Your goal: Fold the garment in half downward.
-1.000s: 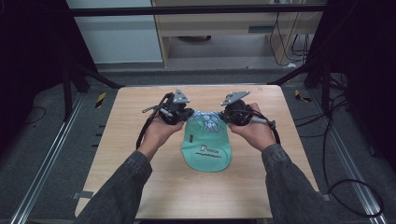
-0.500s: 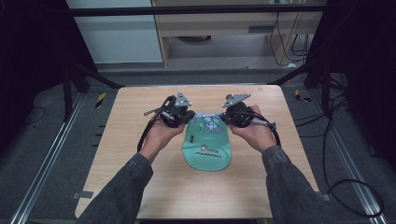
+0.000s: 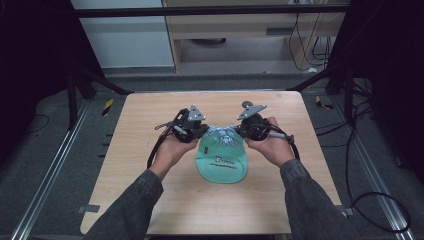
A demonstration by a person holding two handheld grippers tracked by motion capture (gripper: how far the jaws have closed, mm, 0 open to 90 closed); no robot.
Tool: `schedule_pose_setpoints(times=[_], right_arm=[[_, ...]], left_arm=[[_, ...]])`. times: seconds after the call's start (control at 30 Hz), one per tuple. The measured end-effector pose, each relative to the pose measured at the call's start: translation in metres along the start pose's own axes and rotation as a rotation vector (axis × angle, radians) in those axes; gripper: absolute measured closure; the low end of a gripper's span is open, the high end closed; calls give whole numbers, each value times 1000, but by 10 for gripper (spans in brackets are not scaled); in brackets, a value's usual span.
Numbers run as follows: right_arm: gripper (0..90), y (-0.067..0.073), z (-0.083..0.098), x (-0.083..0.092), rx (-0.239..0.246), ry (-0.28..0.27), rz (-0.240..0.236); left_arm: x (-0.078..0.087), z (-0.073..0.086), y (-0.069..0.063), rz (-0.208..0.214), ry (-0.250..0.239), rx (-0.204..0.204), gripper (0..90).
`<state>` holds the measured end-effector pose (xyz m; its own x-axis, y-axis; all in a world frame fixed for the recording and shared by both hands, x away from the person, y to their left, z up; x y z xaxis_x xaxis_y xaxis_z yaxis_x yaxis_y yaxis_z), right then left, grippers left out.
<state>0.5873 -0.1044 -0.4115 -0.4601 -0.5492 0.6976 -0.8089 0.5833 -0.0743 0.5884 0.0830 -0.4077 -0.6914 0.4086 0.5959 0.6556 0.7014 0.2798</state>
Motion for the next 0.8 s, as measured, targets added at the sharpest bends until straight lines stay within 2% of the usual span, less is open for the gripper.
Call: schedule_pose_setpoints(times=[0.4, 0.8], right_arm=[[842, 7, 7, 0, 7, -4, -6], [842, 20, 14, 2, 40, -16, -12]], left_arm=[[5, 8, -5, 19, -12, -2, 866], [15, 18, -13, 39, -34, 2, 866]])
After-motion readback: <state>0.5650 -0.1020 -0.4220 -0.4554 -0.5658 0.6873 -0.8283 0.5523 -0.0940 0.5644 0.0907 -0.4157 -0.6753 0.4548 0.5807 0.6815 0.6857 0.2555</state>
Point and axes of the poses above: each handheld gripper's, and its own axes: x roughly backward along the jaws, z roughly out of its underside, y roughly to its left, the point moved 5 cm from there along -x, roughly forward along the jaws, and after that the axes turned 10 degrees about -z, right-handed, at the moved point
